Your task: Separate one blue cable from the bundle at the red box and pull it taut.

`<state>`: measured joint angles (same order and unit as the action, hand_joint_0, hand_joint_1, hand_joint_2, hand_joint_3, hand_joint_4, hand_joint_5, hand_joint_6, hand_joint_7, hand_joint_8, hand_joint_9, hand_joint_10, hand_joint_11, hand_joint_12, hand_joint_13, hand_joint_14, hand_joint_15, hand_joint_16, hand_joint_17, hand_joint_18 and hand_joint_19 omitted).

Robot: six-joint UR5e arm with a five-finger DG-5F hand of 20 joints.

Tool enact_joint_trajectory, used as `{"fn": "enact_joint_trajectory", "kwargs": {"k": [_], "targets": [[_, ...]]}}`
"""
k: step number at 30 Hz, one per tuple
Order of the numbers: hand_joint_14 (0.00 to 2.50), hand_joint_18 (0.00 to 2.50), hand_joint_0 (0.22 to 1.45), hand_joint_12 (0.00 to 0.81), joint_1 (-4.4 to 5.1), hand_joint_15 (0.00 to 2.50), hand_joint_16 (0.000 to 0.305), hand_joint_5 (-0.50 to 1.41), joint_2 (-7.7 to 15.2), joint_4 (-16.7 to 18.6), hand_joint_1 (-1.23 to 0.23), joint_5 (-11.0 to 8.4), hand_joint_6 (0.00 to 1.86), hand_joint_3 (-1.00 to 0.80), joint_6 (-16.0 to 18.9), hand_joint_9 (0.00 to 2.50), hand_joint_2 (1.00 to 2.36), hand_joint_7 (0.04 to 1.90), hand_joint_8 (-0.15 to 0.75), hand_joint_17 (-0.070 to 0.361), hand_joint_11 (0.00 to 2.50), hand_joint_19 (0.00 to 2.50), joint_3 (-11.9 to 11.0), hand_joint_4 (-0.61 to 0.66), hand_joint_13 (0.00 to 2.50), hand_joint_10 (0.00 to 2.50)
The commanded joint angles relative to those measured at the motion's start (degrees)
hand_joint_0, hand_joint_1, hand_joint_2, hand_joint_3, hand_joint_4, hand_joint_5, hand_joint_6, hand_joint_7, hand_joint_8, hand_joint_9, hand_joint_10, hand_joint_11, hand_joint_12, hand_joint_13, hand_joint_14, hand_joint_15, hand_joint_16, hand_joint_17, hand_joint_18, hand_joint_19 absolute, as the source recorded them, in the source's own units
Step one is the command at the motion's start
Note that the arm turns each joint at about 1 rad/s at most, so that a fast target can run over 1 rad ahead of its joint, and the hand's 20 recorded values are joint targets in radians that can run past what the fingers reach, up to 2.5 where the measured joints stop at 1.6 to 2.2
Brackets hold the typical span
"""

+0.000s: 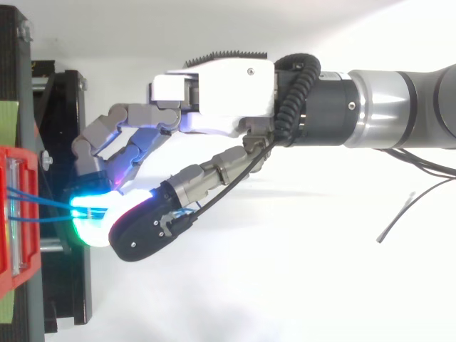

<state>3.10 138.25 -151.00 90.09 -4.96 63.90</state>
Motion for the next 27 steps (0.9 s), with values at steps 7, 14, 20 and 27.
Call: {"fn": "enact_joint_trajectory", "kwargs": {"k": [7,14,20,27], "targets": [[0.02,0.65,0.71,0.352,-0.02,0.44,0.047,-0.20,0.0,-0.1,-0.90,0.00,0.87,-0.45,-0.3,0.81,1.00,0.99,0.278,0.107,0.87,0.61,0.0,0.15,0.72,0.02],[0.02,0.69,0.67,0.352,-0.02,0.46,0.047,-0.19,0.0,-0.3,-0.87,0.00,0.88,-0.50,-0.3,0.87,1.00,1.03,0.282,0.105,0.88,0.62,0.0,0.17,0.76,0.02],[0.02,0.72,0.54,0.363,-0.02,0.47,0.048,-0.18,0.0,-0.3,-0.71,0.00,0.86,-0.50,-0.3,0.92,1.00,1.00,0.293,0.109,0.88,0.66,0.0,0.19,0.79,0.02],[0.02,0.72,0.51,0.372,-0.02,0.47,0.051,-0.17,0.0,-0.4,-0.55,0.00,0.85,-0.50,-0.3,0.95,1.00,0.99,0.300,0.116,0.87,0.65,0.0,0.20,0.81,0.02]]}}
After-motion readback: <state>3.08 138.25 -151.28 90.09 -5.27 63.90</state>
